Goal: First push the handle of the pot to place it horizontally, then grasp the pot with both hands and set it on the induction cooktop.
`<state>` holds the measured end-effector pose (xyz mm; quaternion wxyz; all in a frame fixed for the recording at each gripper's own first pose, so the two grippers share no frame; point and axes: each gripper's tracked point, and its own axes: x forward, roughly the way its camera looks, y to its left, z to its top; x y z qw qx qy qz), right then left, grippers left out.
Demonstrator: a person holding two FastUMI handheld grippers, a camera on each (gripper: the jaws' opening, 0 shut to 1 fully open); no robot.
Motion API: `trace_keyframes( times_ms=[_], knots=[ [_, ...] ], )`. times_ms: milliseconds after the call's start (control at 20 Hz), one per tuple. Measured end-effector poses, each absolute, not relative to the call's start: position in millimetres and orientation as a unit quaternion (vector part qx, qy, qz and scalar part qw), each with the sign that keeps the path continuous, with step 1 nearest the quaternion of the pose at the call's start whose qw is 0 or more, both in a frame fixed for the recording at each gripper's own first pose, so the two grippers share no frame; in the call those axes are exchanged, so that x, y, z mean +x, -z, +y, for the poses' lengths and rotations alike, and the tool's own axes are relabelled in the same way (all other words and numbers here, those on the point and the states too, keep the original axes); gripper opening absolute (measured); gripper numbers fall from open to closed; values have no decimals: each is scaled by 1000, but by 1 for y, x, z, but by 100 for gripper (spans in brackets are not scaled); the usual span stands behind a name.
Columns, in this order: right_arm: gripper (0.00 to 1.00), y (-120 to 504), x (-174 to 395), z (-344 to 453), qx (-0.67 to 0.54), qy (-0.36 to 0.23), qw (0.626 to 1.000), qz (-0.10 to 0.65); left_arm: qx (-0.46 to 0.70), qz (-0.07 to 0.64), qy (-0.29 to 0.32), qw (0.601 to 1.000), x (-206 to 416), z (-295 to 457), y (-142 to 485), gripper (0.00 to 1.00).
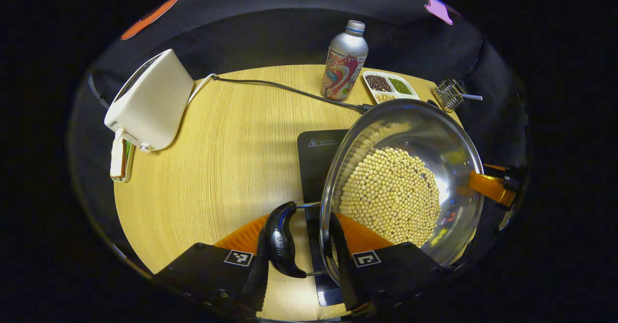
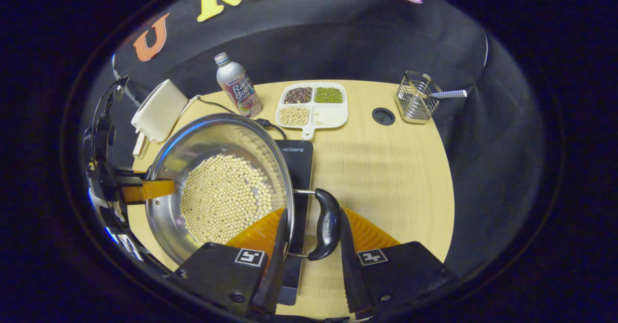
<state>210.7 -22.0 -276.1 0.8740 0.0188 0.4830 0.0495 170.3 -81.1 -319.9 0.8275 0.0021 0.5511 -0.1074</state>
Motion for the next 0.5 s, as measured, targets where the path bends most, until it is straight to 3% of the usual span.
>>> trace_keyframes(
  times_ms=[500],
  knots=[
    [55,276,214,-23,3,-52,878,475,-5,555,108,825,167,-80,320,60]
  ],
)
